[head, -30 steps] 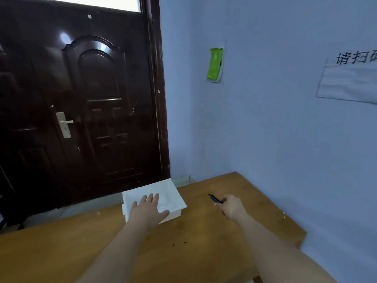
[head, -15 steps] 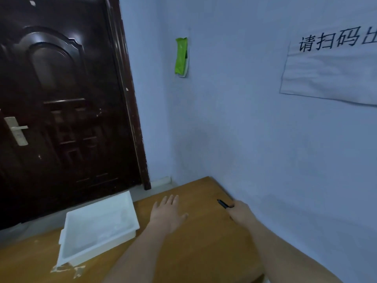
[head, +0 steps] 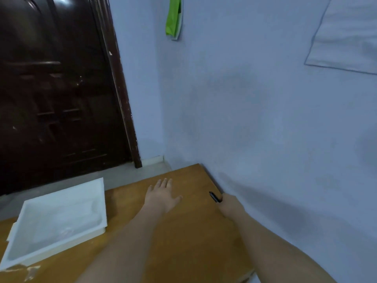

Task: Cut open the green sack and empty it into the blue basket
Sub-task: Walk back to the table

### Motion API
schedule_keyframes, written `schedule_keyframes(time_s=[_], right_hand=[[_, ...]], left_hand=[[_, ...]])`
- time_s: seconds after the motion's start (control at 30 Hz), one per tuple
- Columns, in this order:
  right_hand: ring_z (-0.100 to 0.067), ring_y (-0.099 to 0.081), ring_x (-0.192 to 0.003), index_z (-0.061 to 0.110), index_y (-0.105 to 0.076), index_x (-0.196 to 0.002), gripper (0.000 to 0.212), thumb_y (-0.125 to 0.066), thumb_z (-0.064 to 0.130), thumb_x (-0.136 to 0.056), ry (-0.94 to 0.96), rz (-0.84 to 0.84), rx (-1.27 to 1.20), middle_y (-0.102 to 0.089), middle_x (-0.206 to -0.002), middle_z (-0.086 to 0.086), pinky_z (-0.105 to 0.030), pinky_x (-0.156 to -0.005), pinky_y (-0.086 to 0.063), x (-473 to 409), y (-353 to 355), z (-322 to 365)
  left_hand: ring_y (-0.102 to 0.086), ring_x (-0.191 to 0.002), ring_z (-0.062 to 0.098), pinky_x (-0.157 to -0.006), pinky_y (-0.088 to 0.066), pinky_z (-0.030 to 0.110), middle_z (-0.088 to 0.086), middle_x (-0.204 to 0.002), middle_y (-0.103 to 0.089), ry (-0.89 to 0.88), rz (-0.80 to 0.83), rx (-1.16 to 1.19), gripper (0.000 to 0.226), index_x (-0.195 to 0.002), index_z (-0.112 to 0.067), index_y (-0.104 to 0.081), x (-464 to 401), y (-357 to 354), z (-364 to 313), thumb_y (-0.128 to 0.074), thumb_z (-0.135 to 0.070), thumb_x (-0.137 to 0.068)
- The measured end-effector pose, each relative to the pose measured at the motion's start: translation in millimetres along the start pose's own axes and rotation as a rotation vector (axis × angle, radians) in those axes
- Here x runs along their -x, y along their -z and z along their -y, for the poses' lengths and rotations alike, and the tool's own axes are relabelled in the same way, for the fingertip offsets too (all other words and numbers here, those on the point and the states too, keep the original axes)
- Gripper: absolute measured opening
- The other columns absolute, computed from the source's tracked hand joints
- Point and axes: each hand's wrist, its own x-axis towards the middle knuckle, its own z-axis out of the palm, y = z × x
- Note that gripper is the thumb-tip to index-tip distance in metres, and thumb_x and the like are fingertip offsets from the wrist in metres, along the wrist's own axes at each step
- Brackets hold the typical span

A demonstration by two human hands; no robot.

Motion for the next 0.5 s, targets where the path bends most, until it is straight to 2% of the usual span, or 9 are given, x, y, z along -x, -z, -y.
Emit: schedule_keyframes(time_s=[0.1, 0.17, 0.27, 0.33, 0.4, 0.5], right_hand=[[-0.018, -0.044, -0.052, 0.013, -0.043, -0.064, 0.036, -0.044, 0.033, -0.094, 0.000, 0.046, 0.097, -0.043, -0.059, -0.002, -0.026, -0.045, -0.031, -15.0, -8.6, -7.3], [-0.018, -0.045, -0.050, 0.011, -0.047, -0.066, 0.035, -0.045, 0.031, -0.095, 0.003, 0.068, 0.157, -0.042, -0.056, -0.002, -0.025, -0.042, -0.028, -19.7, -19.1, -12.5], [-0.020, -0.047, -0.053, 0.012, -0.043, -0.062, 0.046, -0.040, 0.042, -0.097, 0.036, 0.098, 0.210, -0.042, -0.057, -0.002, -0.024, -0.047, -0.034, -20.3, -34.3, -20.6], [-0.024, -0.052, -0.070, 0.008, -0.054, -0.078, 0.035, -0.039, 0.032, -0.098, 0.032, 0.142, 0.244, -0.048, -0.068, -0.004, -0.029, -0.060, -0.041, -16.6, -43.7, -27.5], [-0.024, -0.052, -0.076, 0.003, -0.060, -0.101, 0.029, -0.039, 0.023, -0.098, 0.039, 0.174, 0.265, -0.052, -0.083, -0.007, -0.032, -0.066, -0.045, -16.2, -53.2, -37.0], [-0.023, -0.056, -0.077, 0.001, -0.060, -0.108, 0.028, -0.041, 0.018, -0.098, 0.045, 0.209, 0.260, -0.053, -0.085, -0.007, -0.033, -0.069, -0.049, -20.2, -69.5, -47.2]], left_hand=[[0.000, -0.148, 0.020, -0.119, -0.008, 0.046, 0.001, -0.161, 0.001, 0.031, 0.022, -0.015, 0.078, -0.150, -0.018, 0.002, -4.3, -9.3, -3.6, -0.030, -0.059, -0.092], [-0.002, -0.148, 0.021, -0.119, -0.010, 0.047, 0.002, -0.161, -0.001, 0.072, 0.037, -0.020, 0.079, -0.150, -0.017, 0.001, -1.9, -17.6, -5.5, -0.029, -0.059, -0.092], [-0.004, -0.148, 0.021, -0.119, -0.012, 0.047, 0.002, -0.161, -0.003, 0.130, 0.068, -0.017, 0.078, -0.151, -0.017, 0.000, 5.8, -30.3, -7.0, -0.030, -0.059, -0.092], [-0.002, -0.148, 0.021, -0.120, -0.012, 0.046, 0.001, -0.161, -0.001, 0.182, 0.112, -0.001, 0.078, -0.150, -0.017, 0.001, 14.9, -41.3, -8.3, -0.029, -0.059, -0.092], [0.000, -0.148, 0.020, -0.120, -0.011, 0.045, 0.001, -0.161, 0.002, 0.228, 0.153, 0.010, 0.078, -0.150, -0.017, 0.003, 22.4, -52.0, -9.3, -0.028, -0.059, -0.092], [0.000, -0.148, 0.020, -0.120, -0.010, 0.045, 0.000, -0.161, 0.003, 0.285, 0.169, 0.027, 0.078, -0.150, -0.017, 0.004, 27.4, -65.1, -11.6, -0.027, -0.060, -0.092]])
